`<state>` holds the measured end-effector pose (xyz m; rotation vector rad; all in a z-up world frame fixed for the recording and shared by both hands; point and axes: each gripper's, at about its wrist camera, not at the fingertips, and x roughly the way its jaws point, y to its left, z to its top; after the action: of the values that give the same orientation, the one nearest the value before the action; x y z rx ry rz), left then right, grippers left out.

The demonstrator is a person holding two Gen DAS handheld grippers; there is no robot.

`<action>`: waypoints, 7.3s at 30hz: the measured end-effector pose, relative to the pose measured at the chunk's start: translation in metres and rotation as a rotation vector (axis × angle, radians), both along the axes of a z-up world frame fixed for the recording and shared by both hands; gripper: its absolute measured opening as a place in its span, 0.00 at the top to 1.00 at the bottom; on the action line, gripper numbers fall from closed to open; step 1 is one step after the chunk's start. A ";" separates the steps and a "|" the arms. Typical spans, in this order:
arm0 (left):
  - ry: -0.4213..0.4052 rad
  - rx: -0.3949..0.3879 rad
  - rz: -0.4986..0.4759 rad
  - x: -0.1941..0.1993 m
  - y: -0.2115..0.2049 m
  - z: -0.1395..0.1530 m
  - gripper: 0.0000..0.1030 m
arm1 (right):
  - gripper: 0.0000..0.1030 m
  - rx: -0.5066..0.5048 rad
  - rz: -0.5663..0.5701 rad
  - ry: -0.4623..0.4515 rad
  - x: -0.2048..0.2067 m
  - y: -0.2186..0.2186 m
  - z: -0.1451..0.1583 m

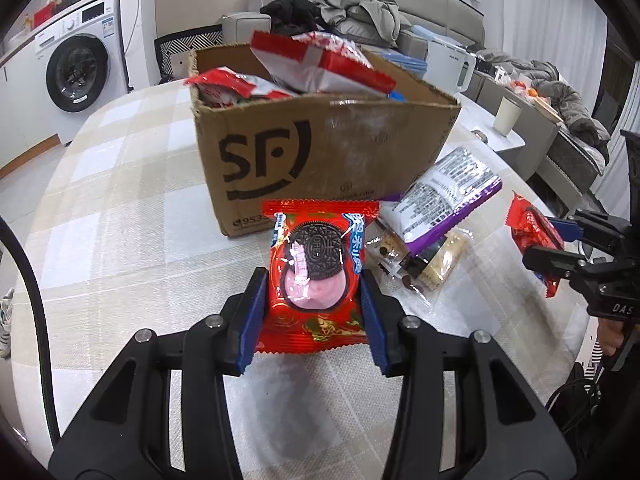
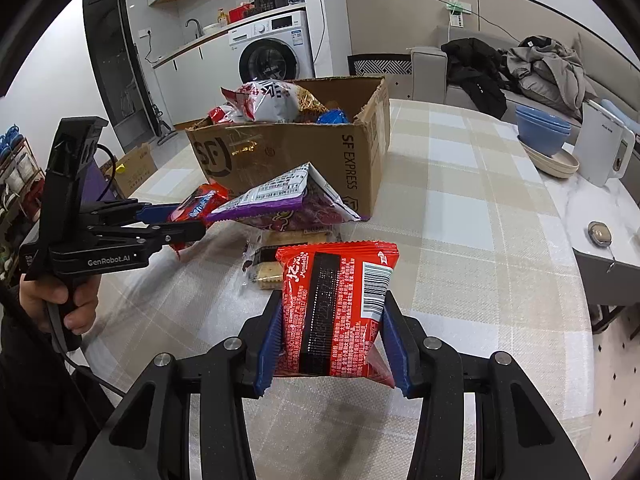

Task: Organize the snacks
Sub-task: 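Lift both held packs and carry them over the cardboard box, then open the right tool over the box while the left tool releases its Oreo pack inside, then move both open tools back toward the cracker pack and purple bag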

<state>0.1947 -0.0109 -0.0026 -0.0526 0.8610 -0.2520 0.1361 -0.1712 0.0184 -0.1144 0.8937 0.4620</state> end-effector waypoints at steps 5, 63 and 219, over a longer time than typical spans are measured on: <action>-0.020 -0.008 0.003 -0.009 0.003 0.012 0.60 | 0.55 0.010 -0.006 -0.016 -0.002 -0.002 0.005; -0.177 -0.031 0.121 0.009 0.046 0.111 0.60 | 0.55 0.169 0.002 -0.218 0.070 0.044 0.059; -0.110 0.008 0.128 -0.012 0.050 0.059 0.03 | 0.01 -0.072 0.039 0.084 0.047 0.077 -0.042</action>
<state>0.1823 0.0394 0.0565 -0.0857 0.7457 -0.1300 0.1833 -0.0939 -0.0238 -0.1794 0.9918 0.4738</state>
